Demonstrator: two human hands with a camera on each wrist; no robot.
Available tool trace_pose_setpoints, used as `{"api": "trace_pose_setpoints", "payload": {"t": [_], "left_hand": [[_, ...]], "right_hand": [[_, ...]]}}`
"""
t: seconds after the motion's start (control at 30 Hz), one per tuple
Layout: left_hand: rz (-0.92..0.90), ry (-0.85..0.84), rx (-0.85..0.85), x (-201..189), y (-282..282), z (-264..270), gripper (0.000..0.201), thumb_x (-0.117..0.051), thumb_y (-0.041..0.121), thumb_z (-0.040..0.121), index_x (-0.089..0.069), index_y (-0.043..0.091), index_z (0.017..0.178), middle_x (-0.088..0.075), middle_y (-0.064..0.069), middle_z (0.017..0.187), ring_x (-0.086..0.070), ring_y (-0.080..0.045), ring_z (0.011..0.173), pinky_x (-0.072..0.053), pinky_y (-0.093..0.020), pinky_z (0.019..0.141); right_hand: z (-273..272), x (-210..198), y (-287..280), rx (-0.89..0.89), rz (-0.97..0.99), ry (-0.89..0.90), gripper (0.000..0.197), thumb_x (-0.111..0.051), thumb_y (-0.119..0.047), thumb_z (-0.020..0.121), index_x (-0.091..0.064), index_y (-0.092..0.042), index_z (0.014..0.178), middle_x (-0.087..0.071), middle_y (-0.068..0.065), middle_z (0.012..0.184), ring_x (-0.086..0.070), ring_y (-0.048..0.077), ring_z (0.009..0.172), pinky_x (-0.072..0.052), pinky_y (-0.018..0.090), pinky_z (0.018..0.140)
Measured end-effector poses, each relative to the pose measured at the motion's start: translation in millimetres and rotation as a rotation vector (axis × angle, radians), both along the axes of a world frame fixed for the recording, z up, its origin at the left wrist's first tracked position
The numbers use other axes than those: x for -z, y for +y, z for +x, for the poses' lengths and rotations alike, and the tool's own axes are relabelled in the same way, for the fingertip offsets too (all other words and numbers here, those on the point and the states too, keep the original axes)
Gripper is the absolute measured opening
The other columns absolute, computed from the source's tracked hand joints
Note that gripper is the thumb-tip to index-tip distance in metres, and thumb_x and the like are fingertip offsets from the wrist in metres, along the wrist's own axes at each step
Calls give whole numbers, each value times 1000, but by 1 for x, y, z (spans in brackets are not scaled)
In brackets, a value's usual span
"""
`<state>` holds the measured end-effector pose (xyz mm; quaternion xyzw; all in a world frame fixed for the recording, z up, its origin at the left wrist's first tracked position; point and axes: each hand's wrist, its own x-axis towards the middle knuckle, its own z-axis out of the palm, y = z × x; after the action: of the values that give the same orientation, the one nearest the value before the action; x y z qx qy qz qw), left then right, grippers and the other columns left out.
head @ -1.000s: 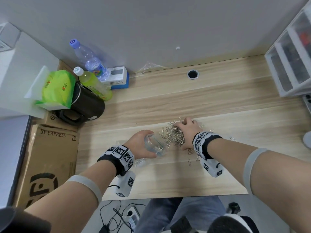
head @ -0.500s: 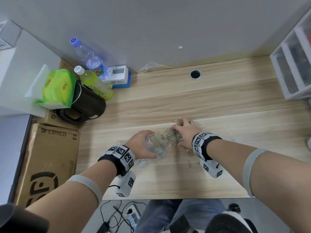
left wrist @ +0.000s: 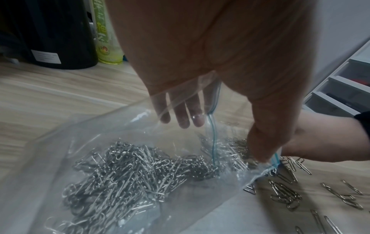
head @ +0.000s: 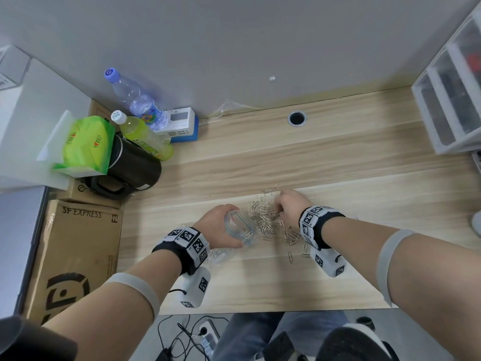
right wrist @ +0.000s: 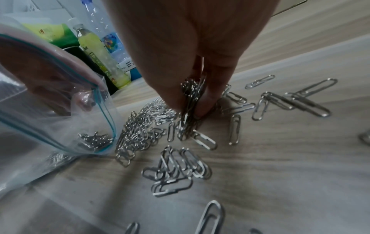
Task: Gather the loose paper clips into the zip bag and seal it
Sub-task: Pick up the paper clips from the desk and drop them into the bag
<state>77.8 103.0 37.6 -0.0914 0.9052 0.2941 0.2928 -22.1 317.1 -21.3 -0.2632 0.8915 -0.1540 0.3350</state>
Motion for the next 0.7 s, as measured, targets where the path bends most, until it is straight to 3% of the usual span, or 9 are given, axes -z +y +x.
{"api": "trace_pose_setpoints", "payload": {"t": [0.17, 0.47, 0.53, 0.6, 0.7], "left_hand": [[2, -5, -3, 3, 2, -1, 85, -89, 29, 62, -49, 18, 136, -51, 8, 113, -53, -11, 108, -37, -18, 91], [8, -14, 3, 0, 6, -2, 91, -89, 33, 59, -47, 20, 138, -53, 4, 127, -53, -13, 117, -43, -24, 99], [23, -23, -6, -2, 8, -4, 88, -90, 32, 58, -48, 22, 135, -53, 7, 122, -54, -11, 113, -43, -22, 96], [81, -47, -25, -5, 10, -5, 77, -90, 33, 52, -54, 24, 119, -61, 12, 108, -62, -11, 99, -50, -22, 87], [132, -51, -54, -4, 8, -4, 68, -87, 41, 44, -61, 25, 105, -71, 6, 94, -70, -14, 84, -59, -37, 79]], "right_hand": [[-12, -11, 8, 52, 7, -38, 27, -55, -2, 84, -74, -20, 93, -70, -1, 102, -66, 20, 96, -54, 30, 87], [-9, -34, -4, 79, -231, -178, 13, -69, -10, 79, -74, -21, 78, -72, -9, 87, -67, 9, 85, -56, 29, 85], [-2, -42, -14, 63, -284, -223, 10, -70, -11, 80, -76, -18, 82, -73, -8, 89, -67, 9, 85, -55, 25, 83], [7, -49, -27, 57, -330, -249, 9, -70, -12, 79, -76, -18, 82, -74, -8, 88, -67, 9, 84, -54, 23, 81], [26, -52, -47, 64, -378, -243, 7, -71, -18, 79, -75, -24, 81, -73, -7, 90, -67, 12, 84, -53, 23, 79]]}}
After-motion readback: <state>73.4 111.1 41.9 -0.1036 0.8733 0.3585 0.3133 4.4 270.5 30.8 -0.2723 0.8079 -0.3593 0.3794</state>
